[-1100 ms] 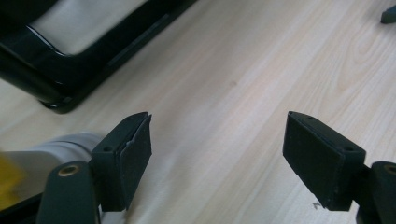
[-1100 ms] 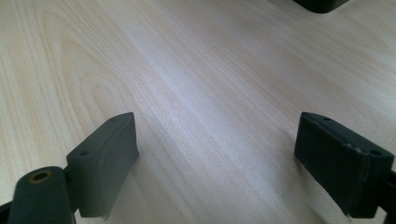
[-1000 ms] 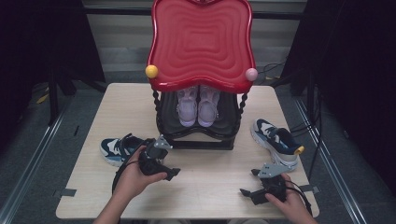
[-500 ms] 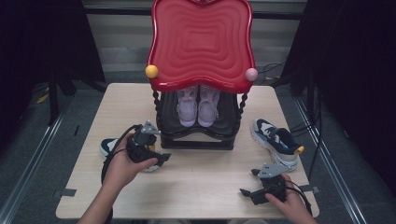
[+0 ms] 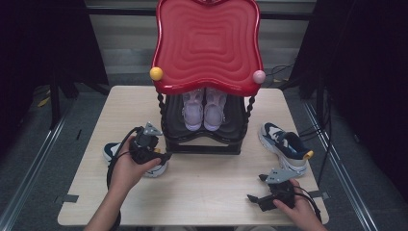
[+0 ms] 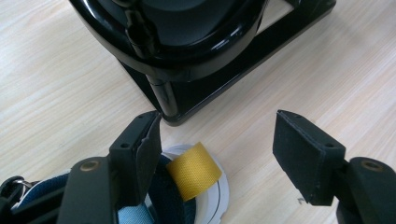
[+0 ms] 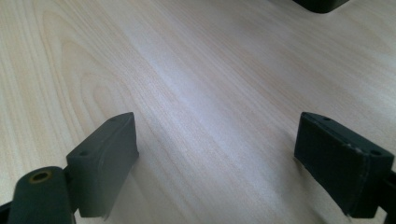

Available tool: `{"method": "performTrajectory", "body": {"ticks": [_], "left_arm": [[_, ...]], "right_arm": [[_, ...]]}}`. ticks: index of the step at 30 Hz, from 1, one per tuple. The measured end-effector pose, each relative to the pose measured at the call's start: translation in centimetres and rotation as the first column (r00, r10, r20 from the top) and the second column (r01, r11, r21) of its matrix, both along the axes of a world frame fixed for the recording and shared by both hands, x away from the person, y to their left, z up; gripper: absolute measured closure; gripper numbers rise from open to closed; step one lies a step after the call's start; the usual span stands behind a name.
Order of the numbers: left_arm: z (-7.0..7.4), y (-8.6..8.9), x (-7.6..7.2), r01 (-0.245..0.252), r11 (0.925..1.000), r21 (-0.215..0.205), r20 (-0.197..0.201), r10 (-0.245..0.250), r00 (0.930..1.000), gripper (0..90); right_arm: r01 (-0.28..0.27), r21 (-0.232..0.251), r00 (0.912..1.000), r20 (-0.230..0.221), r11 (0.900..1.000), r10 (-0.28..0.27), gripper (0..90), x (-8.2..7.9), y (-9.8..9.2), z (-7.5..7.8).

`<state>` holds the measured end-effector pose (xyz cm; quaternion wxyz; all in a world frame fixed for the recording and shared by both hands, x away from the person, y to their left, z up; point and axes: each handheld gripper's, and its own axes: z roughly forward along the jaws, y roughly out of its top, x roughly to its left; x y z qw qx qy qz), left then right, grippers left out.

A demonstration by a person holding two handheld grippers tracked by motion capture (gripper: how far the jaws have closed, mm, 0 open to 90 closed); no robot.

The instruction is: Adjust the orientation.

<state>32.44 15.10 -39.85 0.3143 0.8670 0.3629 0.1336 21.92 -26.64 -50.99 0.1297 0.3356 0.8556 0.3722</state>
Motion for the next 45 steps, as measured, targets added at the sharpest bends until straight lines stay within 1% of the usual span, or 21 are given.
{"method": "performTrajectory", "body": {"ticks": [1, 3, 5, 6, 7, 8, 9, 10, 12, 13, 14, 17, 19, 21, 25, 26, 29, 33, 35, 38, 45], "left_arm": [[0.0, 0.2, 0.0, -0.018, 0.9998, 0.000, 0.008, 0.018, 0.9998, 31.7], [-0.1, 0.7, 0.2, -0.042, 0.9991, -0.006, 0.000, 0.042, 0.9991, 31.5], [-0.7, 1.0, 0.5, -0.060, 0.9982, 0.010, -0.026, 0.060, 0.9979, 30.8], [-1.0, 1.2, 0.6, -0.069, 0.9972, 0.029, -0.030, 0.070, 0.9971, 31.4], [-1.4, 1.4, 0.7, -0.092, 0.9956, 0.017, -0.030, 0.092, 0.9953, 31.9], [-1.6, 1.5, 0.8, -0.088, 0.9961, -0.002, -0.039, 0.088, 0.9954, 34.3], [-1.7, 1.5, 0.9, -0.084, 0.9964, -0.003, -0.041, 0.084, 0.9956, 37.9], [-1.8, 1.5, 0.9, -0.086, 0.9963, 0.000, -0.035, 0.086, 0.9957, 37.4], [-1.8, 1.5, 0.9, -0.091, 0.9954, 0.027, -0.015, 0.092, 0.9957, 44.2], [-1.8, 1.6, 1.0, -0.100, 0.9947, 0.023, -0.019, 0.100, 0.9948, 49.0], [-1.8, 1.8, 1.1, -0.105, 0.9943, 0.015, -0.026, 0.106, 0.9941, 50.9], [-1.8, 1.9, 1.2, -0.105, 0.9940, 0.027, -0.040, 0.107, 0.9935, 54.3], [-1.9, 2.0, 1.1, -0.113, 0.9934, 0.020, -0.036, 0.114, 0.9928, 55.6], [-1.9, 2.2, 1.2, -0.117, 0.9931, 0.005, -0.047, 0.117, 0.9920, 57.2], [-1.7, 2.2, 1.1, -0.115, 0.9934, 0.010, -0.063, 0.115, 0.9913, 63.6], [-1.6, 2.3, 1.1, -0.097, 0.9947, 0.033, -0.057, 0.099, 0.9935, 65.8], [-1.6, 2.7, 0.9, -0.079, 0.9960, 0.042, -0.042, 0.081, 0.9959, 73.1], [-1.8, 3.3, 0.7, -0.064, 0.9976, -0.026, -0.062, 0.062, 0.9961, 74.1], [-1.7, 3.3, 0.6, -0.043, 0.9990, -0.014, -0.055, 0.043, 0.9976, 73.9], [-1.5, 3.5, 0.3, -0.022, 0.9992, -0.033, -0.059, 0.020, 0.9981, 73.3], [-1.1, 3.9, -0.1, 0.044, 0.9990, 0.005, -0.088, -0.043, 0.9952, 72.8]], "right_arm": [[0.000, 0.000, 1.0000, 0.000, 1.000, 0.000, 12.6, 0.0, 0.0, 0.0], [0.000, 0.000, 1.0000, 0.000, 1.000, 0.000, 12.6, 0.0, 0.0, 0.0], [0.000, 0.000, 1.0000, 0.000, 1.000, 0.000, 12.6, 0.0, 0.0, 0.0], [0.000, 0.000, 1.0000, 0.000, 1.000, 0.000, 12.5, 0.0, 0.0, 0.0], [0.000, 0.000, 1.0000, 0.000, 1.000, 0.000, 12.5, 0.0, 0.0, 0.0], [0.000, 0.000, 1.0000, 0.000, 1.000, 0.000, 12.5, 0.0, 0.0, 0.0], [0.000, 0.000, 1.0000, 0.000, 1.000, 0.000, 12.5, 0.0, 0.0, 0.0], [0.000, 0.000, 1.0000, 0.000, 1.000, 0.000, 12.5, 0.0, 0.0, 0.0], [0.000, 0.000, 1.0000, 0.000, 1.000, 0.000, 12.5, 0.0, 0.0, 0.0], [0.000, 0.000, 1.0000, -0.001, 1.000, 0.000, 12.4, 0.0, 0.0, 0.0], [0.001, 0.000, 1.0000, -0.001, 1.000, -0.001, 12.4, 0.0, 0.0, 0.0], [0.001, 0.000, 1.0000, -0.001, 1.000, -0.001, 12.4, 0.0, 0.0, 0.0], [0.000, 0.000, 1.0000, -0.001, 1.000, 0.000, 12.4, 0.0, 0.0, 0.0], [0.001, 0.000, 1.0000, -0.001, 1.000, -0.001, 12.4, 0.0, 0.0, 0.0], [0.001, 0.000, 1.0000, -0.001, 1.000, -0.001, 12.4, 0.0, 0.0, 0.0], [0.000, 0.000, 1.0000, -0.001, 1.000, 0.000, 12.4, 0.0, 0.0, 0.0], [0.001, 0.001, 1.0000, -0.002, 1.000, -0.001, 12.4, 0.0, 0.0, 0.0], [0.003, -0.002, 1.0000, -0.003, 1.000, -0.003, 12.3, 0.0, 0.0, 0.0], [0.003, -0.003, 1.0000, -0.003, 1.000, -0.003, 12.3, 0.0, 0.0, 0.0], [0.003, -0.003, 1.0000, -0.002, 1.000, -0.003, 12.3, 0.0, 0.0, 0.0], [0.003, -0.003, 1.0000, -0.002, 1.000, -0.003, 12.3, 0.0, 0.0, 0.0]]}}
